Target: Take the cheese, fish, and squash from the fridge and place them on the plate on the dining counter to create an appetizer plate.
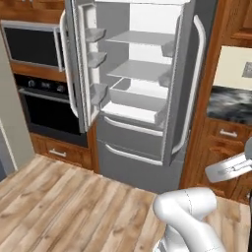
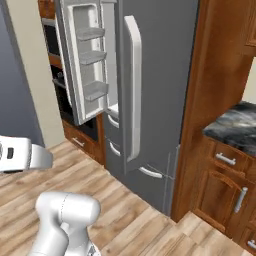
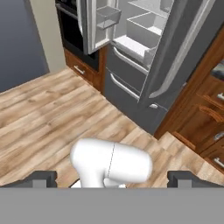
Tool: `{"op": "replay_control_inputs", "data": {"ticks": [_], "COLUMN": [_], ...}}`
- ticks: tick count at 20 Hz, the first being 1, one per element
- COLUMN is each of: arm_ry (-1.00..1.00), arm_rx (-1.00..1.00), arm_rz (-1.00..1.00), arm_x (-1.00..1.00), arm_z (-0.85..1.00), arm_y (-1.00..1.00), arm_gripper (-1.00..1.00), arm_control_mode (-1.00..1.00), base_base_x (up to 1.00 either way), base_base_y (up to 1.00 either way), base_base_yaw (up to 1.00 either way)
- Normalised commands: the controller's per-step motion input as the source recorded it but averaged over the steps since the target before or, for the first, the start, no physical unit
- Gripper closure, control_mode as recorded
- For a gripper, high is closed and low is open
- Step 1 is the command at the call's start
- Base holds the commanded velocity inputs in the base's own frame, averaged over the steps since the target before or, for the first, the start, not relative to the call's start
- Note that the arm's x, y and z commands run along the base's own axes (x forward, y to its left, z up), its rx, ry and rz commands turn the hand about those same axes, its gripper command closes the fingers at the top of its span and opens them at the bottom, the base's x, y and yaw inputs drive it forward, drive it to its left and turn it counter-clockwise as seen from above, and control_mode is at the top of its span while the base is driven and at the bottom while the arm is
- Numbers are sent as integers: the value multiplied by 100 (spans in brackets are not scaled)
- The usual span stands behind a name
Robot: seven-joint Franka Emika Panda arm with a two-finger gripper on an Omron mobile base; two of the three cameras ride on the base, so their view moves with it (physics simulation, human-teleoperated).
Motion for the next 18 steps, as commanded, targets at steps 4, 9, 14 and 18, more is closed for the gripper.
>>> {"op": "replay_control_inputs", "data": {"ticks": [4,9,14,18], "arm_ry": [0,0,0,0], "arm_rx": [0,0,0,0], "arm_rz": [0,0,0,0], "arm_x": [0,0,0,0], "arm_z": [0,0,0,0], "arm_y": [0,0,0,0], "arm_gripper": [-100,-100,-100,-100], "arm_control_mode": [100,100,100,100], "base_base_x": [3,15,24,27], "base_base_y": [91,99,99,70], "base_base_yaw": [-52,-50,-46,-42]}}
